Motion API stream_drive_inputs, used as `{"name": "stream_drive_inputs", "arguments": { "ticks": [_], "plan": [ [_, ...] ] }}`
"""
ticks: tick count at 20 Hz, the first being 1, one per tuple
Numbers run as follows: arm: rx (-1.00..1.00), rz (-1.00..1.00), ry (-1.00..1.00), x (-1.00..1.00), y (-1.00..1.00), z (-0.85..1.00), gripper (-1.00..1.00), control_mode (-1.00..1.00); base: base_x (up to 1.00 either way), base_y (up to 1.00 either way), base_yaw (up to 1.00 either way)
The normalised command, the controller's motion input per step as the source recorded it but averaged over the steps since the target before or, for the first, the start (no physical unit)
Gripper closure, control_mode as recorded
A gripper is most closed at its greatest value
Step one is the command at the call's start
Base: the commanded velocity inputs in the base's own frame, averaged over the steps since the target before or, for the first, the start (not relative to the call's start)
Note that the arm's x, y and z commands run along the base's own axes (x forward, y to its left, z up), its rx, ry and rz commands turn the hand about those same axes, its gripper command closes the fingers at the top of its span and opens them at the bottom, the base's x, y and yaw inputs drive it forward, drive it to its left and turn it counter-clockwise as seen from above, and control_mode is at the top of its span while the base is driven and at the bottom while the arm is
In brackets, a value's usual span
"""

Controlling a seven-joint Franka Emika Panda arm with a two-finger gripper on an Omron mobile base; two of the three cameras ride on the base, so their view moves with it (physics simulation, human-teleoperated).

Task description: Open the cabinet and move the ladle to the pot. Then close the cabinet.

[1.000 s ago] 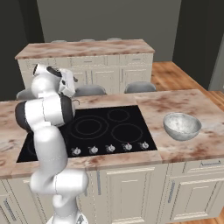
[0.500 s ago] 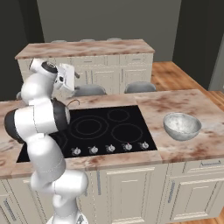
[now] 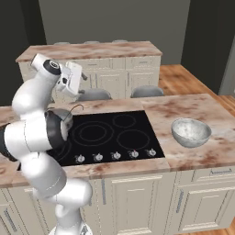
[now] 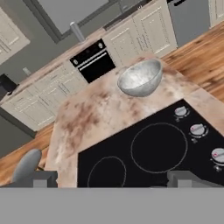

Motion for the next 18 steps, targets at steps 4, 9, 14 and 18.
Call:
{"name": "stream_drive_inputs", "arguments": {
  "ticks": [4, 9, 14, 18],
  "plan": [
    [0.18, -0.01, -0.25, -0.56, -0.31, 0.00, -1.00, -1.00, 0.00, 0.00, 0.00],
    [0.21, 0.00, -0.48, -0.61, 0.00, 0.00, -1.00, -1.00, 0.00, 0.00, 0.00],
    [0.35, 0.00, -0.38, -0.41, -0.08, 0.00, -1.00, -1.00, 0.00, 0.00, 0.00],
    [0.43, -0.01, -0.16, -0.38, -0.19, -0.10, -1.00, -1.00, 0.00, 0.00, 0.00]
  ]
}}
